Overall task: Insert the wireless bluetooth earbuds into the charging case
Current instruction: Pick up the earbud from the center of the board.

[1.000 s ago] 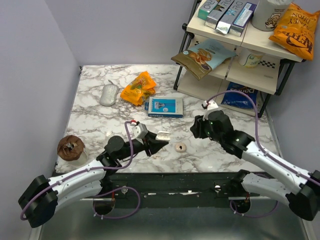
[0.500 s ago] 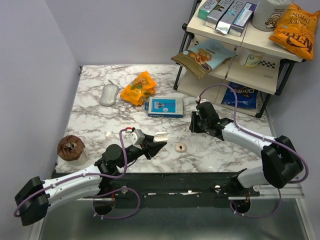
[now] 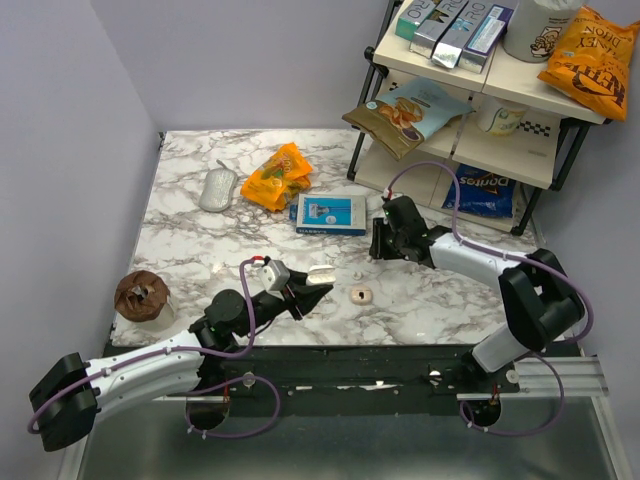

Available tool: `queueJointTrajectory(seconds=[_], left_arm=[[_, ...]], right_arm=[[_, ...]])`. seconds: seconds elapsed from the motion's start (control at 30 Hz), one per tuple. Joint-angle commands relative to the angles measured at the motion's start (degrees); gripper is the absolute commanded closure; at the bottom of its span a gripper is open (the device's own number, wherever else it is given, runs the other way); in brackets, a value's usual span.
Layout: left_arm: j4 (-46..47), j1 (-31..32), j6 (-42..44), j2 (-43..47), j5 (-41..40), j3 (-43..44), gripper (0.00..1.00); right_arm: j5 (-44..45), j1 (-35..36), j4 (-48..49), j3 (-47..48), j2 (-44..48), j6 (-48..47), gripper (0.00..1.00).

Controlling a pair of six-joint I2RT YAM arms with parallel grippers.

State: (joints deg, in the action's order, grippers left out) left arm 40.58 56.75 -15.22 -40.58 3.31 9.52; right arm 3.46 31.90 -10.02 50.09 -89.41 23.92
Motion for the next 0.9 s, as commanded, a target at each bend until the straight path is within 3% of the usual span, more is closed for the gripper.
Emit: queueJointTrajectory(seconds=[0.0,0.87], left_arm=[[0.4,0.2,0.6,0.7,-1.4,-0.3,1.00],[1.2,0.3,-0.5,-0.7,-0.8,-0.7,1.00]], right_arm=[[-0.1,-0.1,0.8,0.7,-1.4,-0.4,0.54],[1.5,-0.4,0.7,-0.5,-4.5,0.0,0.61]])
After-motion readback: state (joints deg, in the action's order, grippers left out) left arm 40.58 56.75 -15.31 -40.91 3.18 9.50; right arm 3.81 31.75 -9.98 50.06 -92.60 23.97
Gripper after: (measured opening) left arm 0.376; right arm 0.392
